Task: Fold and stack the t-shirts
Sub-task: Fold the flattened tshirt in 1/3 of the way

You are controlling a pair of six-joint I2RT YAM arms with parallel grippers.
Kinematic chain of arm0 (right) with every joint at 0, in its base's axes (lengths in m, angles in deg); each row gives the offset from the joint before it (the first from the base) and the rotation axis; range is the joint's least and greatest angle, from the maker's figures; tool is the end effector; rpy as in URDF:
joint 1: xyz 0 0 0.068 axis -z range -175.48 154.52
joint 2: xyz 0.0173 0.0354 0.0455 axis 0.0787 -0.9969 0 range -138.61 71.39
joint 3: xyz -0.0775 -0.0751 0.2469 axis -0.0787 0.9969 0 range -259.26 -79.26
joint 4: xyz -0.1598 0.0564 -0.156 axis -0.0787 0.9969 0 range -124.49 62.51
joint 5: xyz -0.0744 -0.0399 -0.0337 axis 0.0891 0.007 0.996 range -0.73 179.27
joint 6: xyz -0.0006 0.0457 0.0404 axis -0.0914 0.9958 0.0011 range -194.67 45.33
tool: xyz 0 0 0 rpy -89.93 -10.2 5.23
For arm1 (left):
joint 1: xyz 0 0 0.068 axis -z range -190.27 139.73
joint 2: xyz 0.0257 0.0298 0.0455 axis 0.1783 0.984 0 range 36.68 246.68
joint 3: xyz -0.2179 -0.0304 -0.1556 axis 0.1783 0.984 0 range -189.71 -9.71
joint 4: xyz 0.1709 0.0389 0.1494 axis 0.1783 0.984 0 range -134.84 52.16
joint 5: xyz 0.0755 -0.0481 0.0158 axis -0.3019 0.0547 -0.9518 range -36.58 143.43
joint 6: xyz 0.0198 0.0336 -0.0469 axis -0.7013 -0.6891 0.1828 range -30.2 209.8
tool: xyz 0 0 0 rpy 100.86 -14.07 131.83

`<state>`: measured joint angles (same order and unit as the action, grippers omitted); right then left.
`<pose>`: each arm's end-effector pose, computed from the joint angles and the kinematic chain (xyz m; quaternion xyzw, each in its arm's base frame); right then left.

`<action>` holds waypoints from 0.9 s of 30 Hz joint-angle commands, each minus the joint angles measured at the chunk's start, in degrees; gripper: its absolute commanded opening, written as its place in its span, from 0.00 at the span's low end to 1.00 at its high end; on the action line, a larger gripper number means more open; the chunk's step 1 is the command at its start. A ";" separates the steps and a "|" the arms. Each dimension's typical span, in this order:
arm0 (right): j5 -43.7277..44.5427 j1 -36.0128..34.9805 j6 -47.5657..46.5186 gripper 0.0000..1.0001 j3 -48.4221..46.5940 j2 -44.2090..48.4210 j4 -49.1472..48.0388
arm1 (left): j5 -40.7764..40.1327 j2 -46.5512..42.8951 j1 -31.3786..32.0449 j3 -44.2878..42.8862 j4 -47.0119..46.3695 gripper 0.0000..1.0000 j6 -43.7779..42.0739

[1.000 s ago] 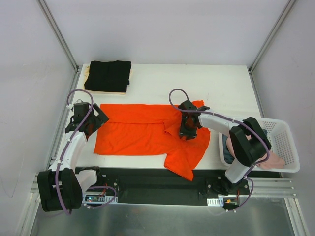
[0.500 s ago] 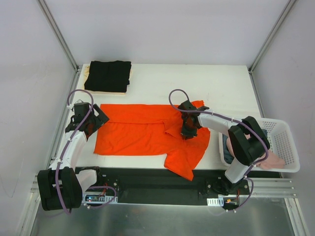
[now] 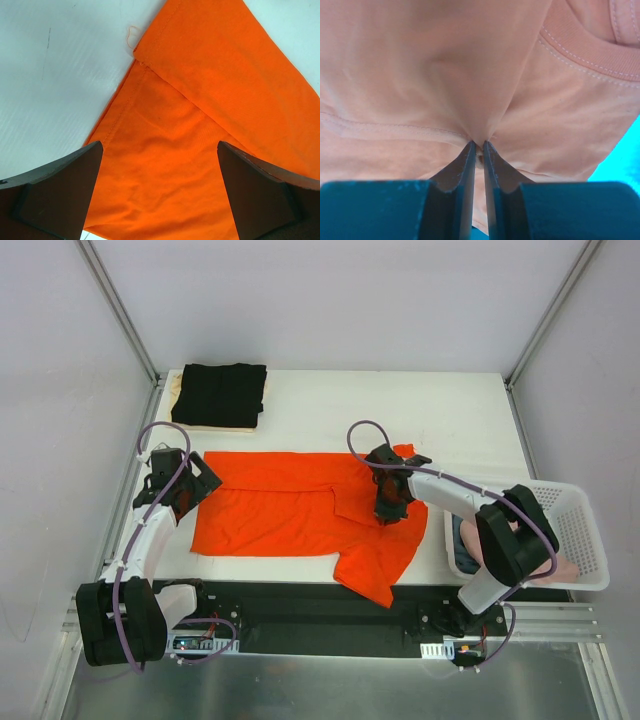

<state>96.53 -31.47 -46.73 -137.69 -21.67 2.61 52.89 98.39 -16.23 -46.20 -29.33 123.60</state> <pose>0.2295 0.1595 0.1897 -0.0591 0.9836 0.0308 0.1676 0.2029 0.0216 0.2291 -0.3109 0.8541 -0.0962 0.4056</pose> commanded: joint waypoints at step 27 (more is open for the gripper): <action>6.43 -5.23 6.60 0.44 -0.10 8.84 12.99 | 0.45 -0.01 0.51 -2.09 0.22 0.99 -0.40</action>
<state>97.47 -35.49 -40.94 -135.40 -18.61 9.37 52.93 98.83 -16.23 -46.53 -29.26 123.60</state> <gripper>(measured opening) 0.279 0.993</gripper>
